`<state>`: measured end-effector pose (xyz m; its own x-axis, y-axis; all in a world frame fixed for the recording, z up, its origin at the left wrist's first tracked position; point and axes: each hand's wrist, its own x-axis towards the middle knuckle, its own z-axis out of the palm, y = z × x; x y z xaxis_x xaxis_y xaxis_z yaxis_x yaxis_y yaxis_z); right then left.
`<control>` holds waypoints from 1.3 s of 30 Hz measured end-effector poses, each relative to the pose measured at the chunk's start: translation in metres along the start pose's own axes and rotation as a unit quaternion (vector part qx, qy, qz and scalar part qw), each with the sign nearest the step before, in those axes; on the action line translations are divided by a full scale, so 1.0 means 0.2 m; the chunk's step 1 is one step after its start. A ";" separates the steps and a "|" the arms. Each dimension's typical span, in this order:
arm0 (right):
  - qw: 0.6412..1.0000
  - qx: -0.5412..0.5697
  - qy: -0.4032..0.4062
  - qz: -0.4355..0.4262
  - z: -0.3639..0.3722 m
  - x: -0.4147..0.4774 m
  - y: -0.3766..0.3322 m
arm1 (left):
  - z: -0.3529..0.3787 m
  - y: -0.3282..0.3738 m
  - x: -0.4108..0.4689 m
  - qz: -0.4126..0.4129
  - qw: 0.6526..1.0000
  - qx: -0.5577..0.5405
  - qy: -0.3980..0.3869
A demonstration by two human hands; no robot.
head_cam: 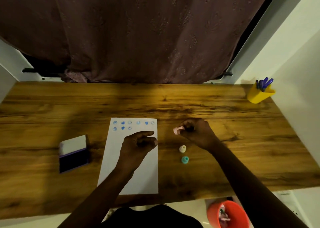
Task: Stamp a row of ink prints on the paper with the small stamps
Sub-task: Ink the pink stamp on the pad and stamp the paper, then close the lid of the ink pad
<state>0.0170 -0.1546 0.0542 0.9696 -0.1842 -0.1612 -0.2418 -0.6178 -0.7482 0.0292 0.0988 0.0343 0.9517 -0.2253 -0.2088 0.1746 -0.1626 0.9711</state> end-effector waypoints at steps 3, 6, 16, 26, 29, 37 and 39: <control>0.992 -0.121 0.015 -0.039 0.00 0.04 0.08 | -0.01 -0.02 0.00 -0.007 1.000 0.012 0.013; 0.989 -0.147 -0.008 -0.036 0.04 0.06 0.13 | -0.01 -0.03 -0.01 -0.015 1.000 0.011 0.019; 0.975 -0.216 -0.058 -0.014 0.13 0.12 0.20 | 0.02 -0.02 -0.03 -0.035 0.999 0.012 0.030; 0.979 -0.197 -0.038 0.022 0.07 0.13 0.11 | -0.07 -0.06 -0.01 -0.041 0.998 -0.003 0.044; 0.981 -0.190 0.001 -0.030 0.06 0.13 0.00 | -0.14 -0.07 0.01 -0.043 0.997 -0.007 0.057; 0.992 -0.095 -0.002 -0.077 0.35 0.12 -0.36 | -0.43 -0.04 -0.03 -0.039 0.992 -0.007 0.117; 0.993 -0.065 -0.009 -0.101 0.46 0.11 -0.46 | -0.52 -0.06 -0.06 -0.040 0.989 -0.014 0.138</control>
<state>0.0648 -0.0316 0.0594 0.9990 -0.0339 -0.0285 -0.0443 -0.7347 -0.6769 0.0425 0.2040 0.0373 0.9664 0.0593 -0.2502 0.2563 -0.1414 0.9562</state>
